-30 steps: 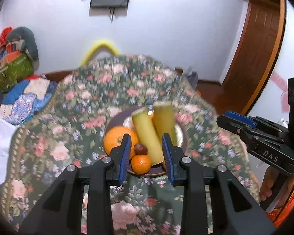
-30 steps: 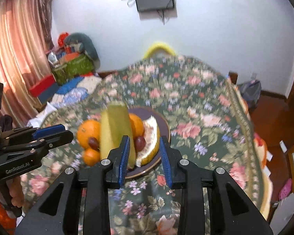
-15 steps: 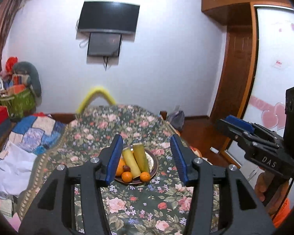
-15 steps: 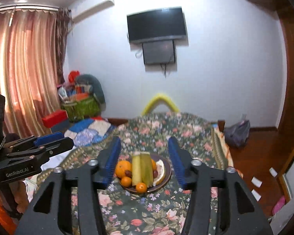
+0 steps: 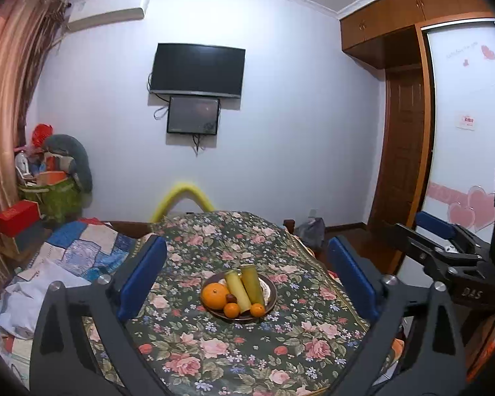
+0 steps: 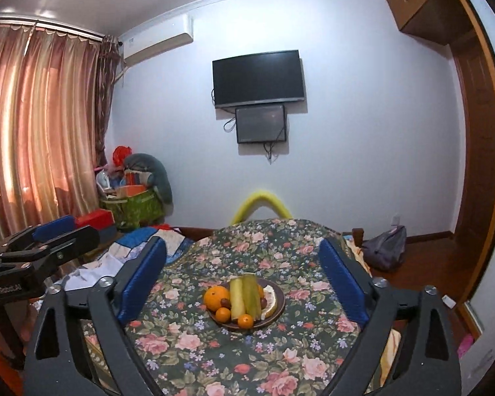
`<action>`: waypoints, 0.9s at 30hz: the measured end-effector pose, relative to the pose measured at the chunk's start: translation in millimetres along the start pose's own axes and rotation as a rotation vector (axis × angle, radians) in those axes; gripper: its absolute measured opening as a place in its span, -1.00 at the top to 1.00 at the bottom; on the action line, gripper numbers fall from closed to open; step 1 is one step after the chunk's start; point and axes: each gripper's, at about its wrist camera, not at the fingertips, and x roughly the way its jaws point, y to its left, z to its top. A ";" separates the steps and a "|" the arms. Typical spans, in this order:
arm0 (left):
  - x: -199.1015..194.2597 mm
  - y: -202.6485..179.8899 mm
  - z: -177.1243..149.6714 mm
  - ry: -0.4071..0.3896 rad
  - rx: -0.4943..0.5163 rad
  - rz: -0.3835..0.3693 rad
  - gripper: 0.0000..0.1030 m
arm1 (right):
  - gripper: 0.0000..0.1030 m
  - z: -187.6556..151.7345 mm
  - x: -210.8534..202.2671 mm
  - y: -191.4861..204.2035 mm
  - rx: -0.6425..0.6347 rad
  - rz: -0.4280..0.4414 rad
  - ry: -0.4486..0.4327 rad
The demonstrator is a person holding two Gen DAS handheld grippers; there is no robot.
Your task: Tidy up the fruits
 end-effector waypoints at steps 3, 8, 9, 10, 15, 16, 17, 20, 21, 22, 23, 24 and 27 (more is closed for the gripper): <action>-6.0 -1.1 -1.5 -0.011 0.008 0.012 -0.98 | -1.00 -0.4 -4.7 3.5 -0.012 -0.018 -0.020; -10.7 -3.7 -4.9 -0.019 0.014 0.021 -0.99 | -1.00 -1.5 -13.6 8.4 -0.020 -0.017 -0.028; -11.6 -3.4 -4.9 -0.020 0.014 0.020 -0.99 | -1.00 -1.6 -13.9 9.1 -0.021 -0.016 -0.030; -11.3 -3.6 -5.2 -0.019 0.014 0.020 -0.99 | -1.00 -2.1 -14.7 9.7 -0.022 -0.016 -0.031; -12.4 -5.0 -6.3 -0.018 0.018 0.022 -0.99 | -1.00 -3.0 -16.0 9.7 -0.020 -0.013 -0.031; -12.1 -5.4 -6.7 -0.017 0.019 0.022 -0.99 | -1.00 -3.0 -16.8 9.3 -0.018 -0.013 -0.031; -12.4 -5.5 -6.8 -0.017 0.018 0.022 -0.99 | -1.00 -3.1 -16.8 9.0 -0.018 -0.013 -0.031; -12.4 -6.7 -7.3 -0.014 0.020 0.020 -0.99 | -1.00 -3.2 -17.9 8.2 -0.016 -0.015 -0.031; -13.0 -6.6 -7.2 -0.015 0.019 0.020 -0.99 | -1.00 -3.1 -17.9 7.7 -0.014 -0.015 -0.031; -12.8 -6.8 -7.5 -0.014 0.021 0.020 -0.99 | -1.00 -3.4 -18.3 7.1 -0.013 -0.016 -0.031; -12.8 -6.4 -7.5 -0.013 0.022 0.020 -0.99 | -1.00 -3.9 -18.4 6.8 -0.011 -0.016 -0.030; -12.4 -7.1 -8.1 -0.012 0.024 0.019 -0.99 | -1.00 -3.9 -18.5 6.4 -0.009 -0.016 -0.030; -11.8 -8.2 -8.7 -0.010 0.027 0.020 -0.99 | -1.00 -4.2 -18.9 5.5 -0.005 -0.016 -0.029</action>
